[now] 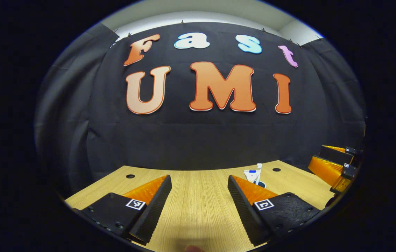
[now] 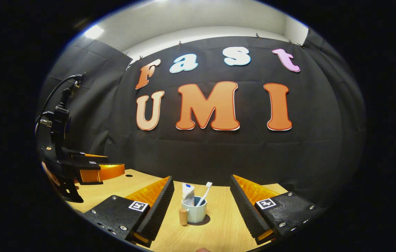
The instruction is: Put the toothbrush and toothpaste on the desktop into the cup, then pick up the cup and place it on the coaster on the desktop.
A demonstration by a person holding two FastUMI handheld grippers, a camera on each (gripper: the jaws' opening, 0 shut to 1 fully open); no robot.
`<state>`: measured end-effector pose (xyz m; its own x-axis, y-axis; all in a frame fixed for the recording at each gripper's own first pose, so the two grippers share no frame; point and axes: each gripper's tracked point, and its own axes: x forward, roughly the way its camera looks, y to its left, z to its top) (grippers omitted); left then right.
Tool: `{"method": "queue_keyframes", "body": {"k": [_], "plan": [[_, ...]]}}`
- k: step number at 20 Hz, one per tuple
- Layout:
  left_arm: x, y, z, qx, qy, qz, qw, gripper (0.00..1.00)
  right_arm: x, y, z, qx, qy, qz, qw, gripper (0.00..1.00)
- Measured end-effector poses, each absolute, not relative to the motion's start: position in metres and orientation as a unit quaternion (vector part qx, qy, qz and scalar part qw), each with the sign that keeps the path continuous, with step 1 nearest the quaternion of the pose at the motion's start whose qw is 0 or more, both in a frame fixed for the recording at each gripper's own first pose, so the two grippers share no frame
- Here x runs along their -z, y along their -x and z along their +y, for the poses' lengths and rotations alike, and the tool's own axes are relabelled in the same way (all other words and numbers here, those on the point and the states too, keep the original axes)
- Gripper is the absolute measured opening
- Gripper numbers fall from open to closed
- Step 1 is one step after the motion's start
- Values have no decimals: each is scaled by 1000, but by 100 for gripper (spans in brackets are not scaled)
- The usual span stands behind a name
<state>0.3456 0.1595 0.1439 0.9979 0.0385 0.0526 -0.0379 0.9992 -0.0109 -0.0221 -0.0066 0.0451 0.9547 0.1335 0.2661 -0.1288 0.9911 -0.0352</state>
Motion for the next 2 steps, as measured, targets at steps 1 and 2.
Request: {"method": "queue_keyframes", "body": {"k": [1, 2], "plan": [[-146, -341, 166, -24, -1, -37, 999, 96, -46, 22, 0, -70, 12, -136, 988, 96], [-149, -335, 171, -30, -10, -47, 998, 96, -47, 23, 4, -75, 12, -138, 988, 96]]}}
